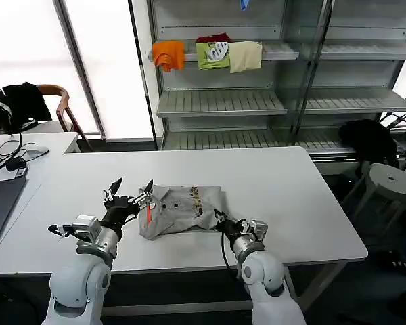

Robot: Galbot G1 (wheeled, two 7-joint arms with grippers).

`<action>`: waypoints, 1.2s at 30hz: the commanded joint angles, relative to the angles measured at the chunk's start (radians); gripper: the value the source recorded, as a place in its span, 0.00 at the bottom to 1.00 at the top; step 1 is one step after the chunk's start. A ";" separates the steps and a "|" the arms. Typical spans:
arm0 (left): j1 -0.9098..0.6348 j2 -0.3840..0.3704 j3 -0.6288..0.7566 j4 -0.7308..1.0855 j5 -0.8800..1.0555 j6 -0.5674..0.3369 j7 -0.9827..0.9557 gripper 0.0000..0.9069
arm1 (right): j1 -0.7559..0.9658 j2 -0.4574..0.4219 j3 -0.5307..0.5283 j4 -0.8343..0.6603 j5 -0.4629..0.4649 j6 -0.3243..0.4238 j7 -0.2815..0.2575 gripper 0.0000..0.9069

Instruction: Fold and organize the clothes.

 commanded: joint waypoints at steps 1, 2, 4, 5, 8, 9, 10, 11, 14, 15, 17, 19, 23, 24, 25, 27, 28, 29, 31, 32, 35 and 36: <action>0.012 0.008 -0.029 0.000 -0.012 -0.006 0.013 1.00 | -0.013 -0.063 0.051 0.092 0.014 -0.007 0.016 0.00; 0.012 0.007 -0.029 0.001 -0.012 -0.006 0.014 1.00 | -0.018 -0.083 0.050 0.097 0.009 -0.007 0.017 0.00; 0.012 0.006 -0.029 0.001 -0.012 -0.006 0.016 1.00 | -0.033 -0.141 0.032 0.105 0.005 -0.007 0.018 1.00; 0.012 0.006 -0.029 0.001 -0.012 -0.006 0.018 1.00 | -0.042 -0.169 0.021 0.106 -0.017 -0.007 0.018 1.00; 0.015 0.007 -0.032 0.001 -0.012 -0.006 0.027 1.00 | -0.081 -0.211 0.009 0.111 -0.193 -0.005 -0.037 1.00; 0.017 0.008 -0.034 0.002 -0.013 -0.007 0.033 1.00 | -0.101 -0.195 0.021 0.116 -0.314 -0.004 -0.076 1.00; 0.020 0.010 -0.036 0.004 -0.013 -0.010 0.036 1.00 | -0.120 -0.179 0.044 0.127 -0.393 -0.004 -0.119 1.00; 0.023 0.013 -0.038 0.006 -0.013 -0.012 0.039 1.00 | -0.133 -0.154 0.064 0.134 -0.479 0.005 -0.152 1.00; 0.036 0.020 -0.048 0.013 -0.013 -0.023 0.043 1.00 | -0.162 -0.182 0.086 0.164 -0.564 0.069 -0.145 1.00; 0.037 0.022 -0.051 0.015 -0.014 -0.026 0.044 1.00 | -0.168 -0.190 0.093 0.170 -0.589 0.076 -0.148 1.00; 0.048 0.025 -0.058 0.019 -0.017 -0.032 0.045 1.00 | -0.191 -0.209 0.120 0.176 -0.681 0.165 -0.148 1.00; 0.053 0.026 -0.067 0.021 -0.024 -0.038 0.047 1.00 | -0.204 -0.238 0.139 0.170 -0.705 0.209 -0.130 1.00; 0.072 0.027 -0.088 0.031 -0.056 -0.063 0.048 1.00 | -0.224 -0.277 0.203 0.176 -0.662 0.211 -0.114 1.00; 0.075 0.028 -0.092 0.033 -0.064 -0.067 0.048 1.00 | -0.229 -0.290 0.211 0.180 -0.638 0.207 -0.102 1.00; 0.080 0.029 -0.099 0.037 -0.074 -0.072 0.049 1.00 | -0.233 -0.299 0.215 0.187 -0.627 0.199 -0.085 1.00; 0.091 0.034 -0.112 0.054 -0.097 -0.081 0.049 1.00 | -0.241 -0.318 0.231 0.201 -0.618 0.177 -0.085 1.00; 0.096 0.037 -0.120 0.061 -0.106 -0.088 0.049 1.00 | -0.243 -0.325 0.238 0.204 -0.614 0.183 -0.084 1.00; 0.100 0.043 -0.129 0.070 -0.124 -0.094 0.048 1.00 | -0.243 -0.330 0.245 0.206 -0.611 0.180 -0.083 1.00; 0.108 0.057 -0.141 0.084 -0.152 -0.099 0.048 1.00 | -0.239 -0.339 0.262 0.214 -0.611 0.177 -0.104 1.00; 0.109 0.064 -0.145 0.090 -0.158 -0.108 0.047 1.00 | -0.240 -0.343 0.267 0.221 -0.611 0.177 -0.117 1.00; 0.113 0.093 -0.157 0.116 -0.180 -0.127 0.044 1.00 | -0.242 -0.347 0.271 0.241 -0.612 0.163 -0.150 1.00; 0.114 0.099 -0.159 0.120 -0.189 -0.133 0.042 1.00 | -0.242 -0.346 0.271 0.243 -0.612 0.162 -0.153 1.00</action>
